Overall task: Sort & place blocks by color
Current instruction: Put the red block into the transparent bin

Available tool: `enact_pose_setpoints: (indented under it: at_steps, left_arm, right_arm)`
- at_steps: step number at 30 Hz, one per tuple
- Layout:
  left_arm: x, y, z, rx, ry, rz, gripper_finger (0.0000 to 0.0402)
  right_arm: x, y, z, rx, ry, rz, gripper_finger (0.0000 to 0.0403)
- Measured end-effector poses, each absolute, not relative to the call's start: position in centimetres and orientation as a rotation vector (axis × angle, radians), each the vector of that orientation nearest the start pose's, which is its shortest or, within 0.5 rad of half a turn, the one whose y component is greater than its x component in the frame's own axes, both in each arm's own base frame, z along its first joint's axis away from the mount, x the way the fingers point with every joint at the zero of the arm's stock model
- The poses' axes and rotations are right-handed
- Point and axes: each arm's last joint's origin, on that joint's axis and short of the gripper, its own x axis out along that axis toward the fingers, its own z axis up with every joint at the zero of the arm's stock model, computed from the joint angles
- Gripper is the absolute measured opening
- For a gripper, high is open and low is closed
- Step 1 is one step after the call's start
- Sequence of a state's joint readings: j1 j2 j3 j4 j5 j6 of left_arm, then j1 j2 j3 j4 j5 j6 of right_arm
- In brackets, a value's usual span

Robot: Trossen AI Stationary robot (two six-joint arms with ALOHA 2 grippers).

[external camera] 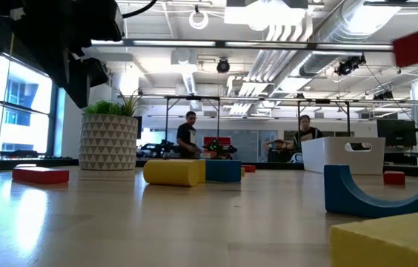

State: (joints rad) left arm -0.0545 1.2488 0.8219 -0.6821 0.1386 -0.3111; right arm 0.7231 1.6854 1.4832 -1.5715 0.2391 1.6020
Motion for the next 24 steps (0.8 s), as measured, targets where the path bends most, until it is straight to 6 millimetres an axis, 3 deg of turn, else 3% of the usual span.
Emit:
enact_pose_setpoints:
  at_steps: [8,14,24]
  left_arm:
    - [22.8,-0.5,22.1,-0.353,1.106,0.045,0.0231]
    - [23.3,0.5,22.4,-0.374,1.043,0.07,0.0231]
    - [23.8,2.2,22.8,-0.405,0.955,0.122,0.0231]
  right_arm:
    - [17.4,20.6,26.2,0.544,1.454,-0.958,0.0113]
    - [15.2,23.1,24.9,0.677,1.461,-0.951,0.0112]
    - [12.5,25.9,24.7,0.834,1.503,-0.949,0.0113]
